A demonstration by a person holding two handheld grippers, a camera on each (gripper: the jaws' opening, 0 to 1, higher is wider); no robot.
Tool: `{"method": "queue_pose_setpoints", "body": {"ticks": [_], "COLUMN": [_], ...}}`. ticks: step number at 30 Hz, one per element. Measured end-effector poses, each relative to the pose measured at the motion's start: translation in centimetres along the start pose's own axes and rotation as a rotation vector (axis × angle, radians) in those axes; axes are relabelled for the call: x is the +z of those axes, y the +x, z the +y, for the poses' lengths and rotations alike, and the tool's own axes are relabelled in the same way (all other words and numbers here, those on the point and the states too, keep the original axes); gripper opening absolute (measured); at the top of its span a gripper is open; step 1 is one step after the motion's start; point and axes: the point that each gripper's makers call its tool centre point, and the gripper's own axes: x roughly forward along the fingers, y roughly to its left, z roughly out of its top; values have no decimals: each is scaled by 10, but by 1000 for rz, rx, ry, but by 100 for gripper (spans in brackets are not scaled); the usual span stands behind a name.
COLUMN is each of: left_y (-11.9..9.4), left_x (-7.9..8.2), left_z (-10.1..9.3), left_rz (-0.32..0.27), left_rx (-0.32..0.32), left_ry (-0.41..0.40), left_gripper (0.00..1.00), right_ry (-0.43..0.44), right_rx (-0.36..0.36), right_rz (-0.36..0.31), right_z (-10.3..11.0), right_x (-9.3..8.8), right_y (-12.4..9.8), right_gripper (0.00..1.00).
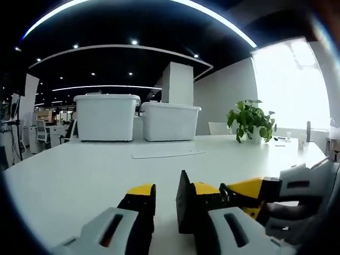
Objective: Clamp the fixed fixture on the desktop, loosen the retaining clip, secure it to the edge of the desk, and tighten the retaining clip.
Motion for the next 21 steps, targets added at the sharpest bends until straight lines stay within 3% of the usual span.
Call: {"method": "queue_pose_setpoints", "body": {"ticks": [9, 12, 21], "left_y": [-6, -6, -11], "left_x": [13, 15, 22], "left_z": [-5, -3, -12], "left_rz": [-66, -83, -108], "left_rx": [-11, -13, -53], "left_ry": [3, -7, -25], "left_gripper": [29, 35, 32], "right_ry": [47, 70, 95], "right_rx": [-11, -24, -31], "right_rz": [1, 2, 6], "right_z": [-7, -11, -13], "right_x": [-3, -7, -8], "right_y": [-6, -7, -7], "right_gripper": [3, 3, 3]}}
